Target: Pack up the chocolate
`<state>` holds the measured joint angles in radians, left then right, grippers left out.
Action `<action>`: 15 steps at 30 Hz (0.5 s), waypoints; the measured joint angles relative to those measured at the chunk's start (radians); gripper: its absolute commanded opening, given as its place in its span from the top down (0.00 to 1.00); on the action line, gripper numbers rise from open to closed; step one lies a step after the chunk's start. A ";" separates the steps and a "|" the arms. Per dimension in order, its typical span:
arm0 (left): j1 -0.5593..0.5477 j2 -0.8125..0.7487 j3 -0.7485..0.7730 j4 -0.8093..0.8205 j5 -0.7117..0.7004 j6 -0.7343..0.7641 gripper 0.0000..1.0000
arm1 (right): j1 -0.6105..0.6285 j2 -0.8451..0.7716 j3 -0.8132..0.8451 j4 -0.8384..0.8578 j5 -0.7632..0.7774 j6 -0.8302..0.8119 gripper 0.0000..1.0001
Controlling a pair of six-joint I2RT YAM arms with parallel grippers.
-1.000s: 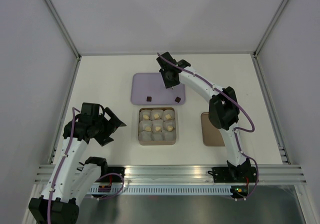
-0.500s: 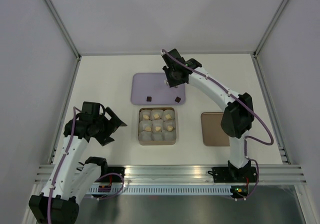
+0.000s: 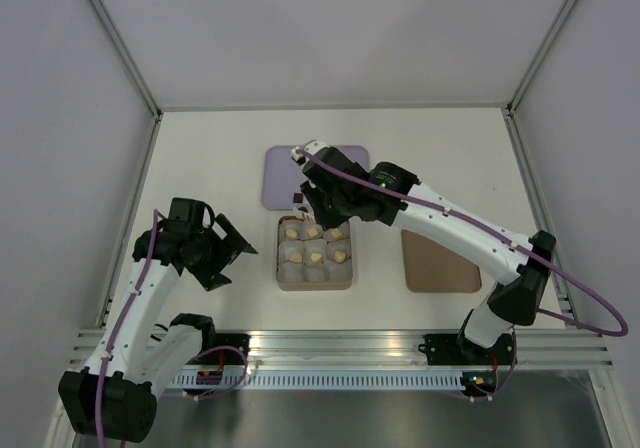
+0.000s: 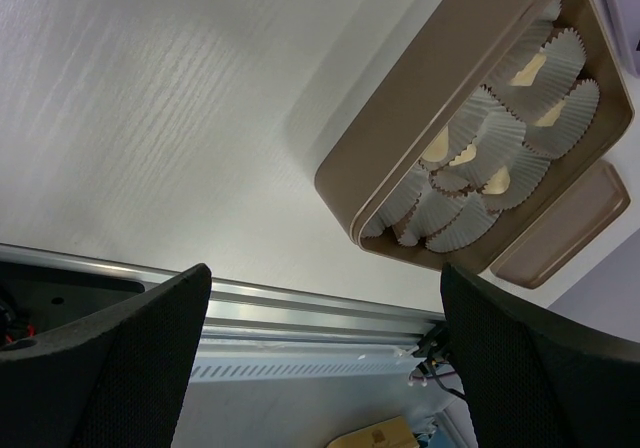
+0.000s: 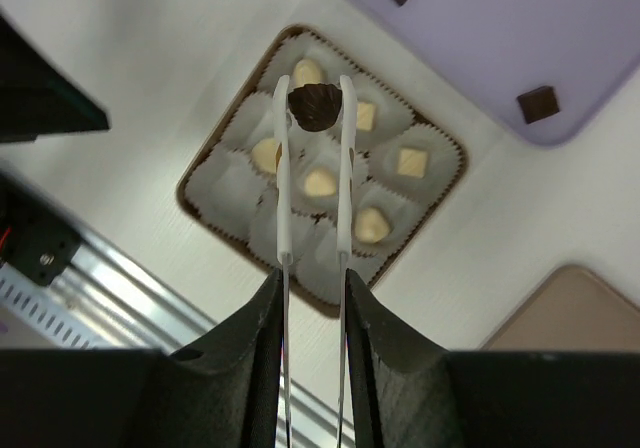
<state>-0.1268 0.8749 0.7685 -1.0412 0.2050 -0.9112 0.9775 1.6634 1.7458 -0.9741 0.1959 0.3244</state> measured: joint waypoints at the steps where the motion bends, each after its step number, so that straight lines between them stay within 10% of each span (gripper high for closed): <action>1: 0.000 0.004 0.003 0.000 0.005 0.004 0.00 | 0.027 -0.020 -0.013 -0.010 -0.006 0.008 0.89; 15: -0.010 0.033 0.028 -0.022 0.021 0.041 0.01 | 0.249 -0.081 -0.182 -0.110 0.014 0.127 0.90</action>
<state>-0.1364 0.9081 0.7963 -1.0634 0.2264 -0.8703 1.2263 1.5826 1.5642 -1.0840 0.2096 0.4515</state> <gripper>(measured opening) 0.993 0.323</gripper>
